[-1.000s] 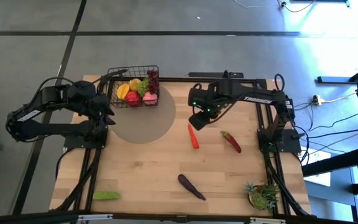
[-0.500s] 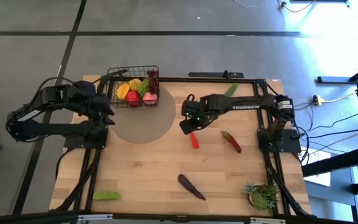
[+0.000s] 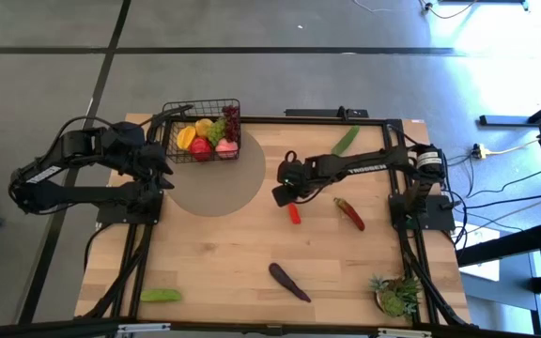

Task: Build produce basket
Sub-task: Put the orange carrot into the black wire basket

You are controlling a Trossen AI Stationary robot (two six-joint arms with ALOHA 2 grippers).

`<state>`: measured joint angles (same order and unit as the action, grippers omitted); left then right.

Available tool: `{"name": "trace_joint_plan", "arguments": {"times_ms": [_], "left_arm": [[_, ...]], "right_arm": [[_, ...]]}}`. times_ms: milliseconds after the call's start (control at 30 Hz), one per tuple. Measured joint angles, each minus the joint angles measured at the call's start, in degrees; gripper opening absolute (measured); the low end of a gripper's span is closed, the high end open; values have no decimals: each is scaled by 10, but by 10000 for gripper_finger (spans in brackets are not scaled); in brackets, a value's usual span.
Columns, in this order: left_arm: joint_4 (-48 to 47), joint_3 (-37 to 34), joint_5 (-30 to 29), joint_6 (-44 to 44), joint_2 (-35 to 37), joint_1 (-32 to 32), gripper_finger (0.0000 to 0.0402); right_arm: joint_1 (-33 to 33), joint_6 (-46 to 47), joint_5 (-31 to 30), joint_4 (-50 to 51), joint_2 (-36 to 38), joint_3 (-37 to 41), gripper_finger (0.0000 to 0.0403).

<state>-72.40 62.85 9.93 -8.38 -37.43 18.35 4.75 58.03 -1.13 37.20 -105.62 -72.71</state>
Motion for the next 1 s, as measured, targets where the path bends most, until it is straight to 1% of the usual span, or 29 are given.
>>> {"name": "trace_joint_plan", "arguments": {"times_ms": [100, 367, 500, 600, 1000], "left_arm": [[0, 0, 0, 0, 0, 0, 225], [0, 0, 0, -2, 0, 0, 225], [0, 0, 0, -5, 0, 0, 225], [0, 0, 0, -5, 0, 0, 225], [0, 0, 0, -5, 0, 0, 225]], "right_arm": [[0, 0, 0, -23, 0, 9, 131], [-5, 0, -8, -23, 0, 10, 131], [-15, 1, -7, -23, -13, 10, 131], [-26, 1, 9, -36, -22, 10, 131], [-40, 32, 12, -18, -24, 10, 131]]}}
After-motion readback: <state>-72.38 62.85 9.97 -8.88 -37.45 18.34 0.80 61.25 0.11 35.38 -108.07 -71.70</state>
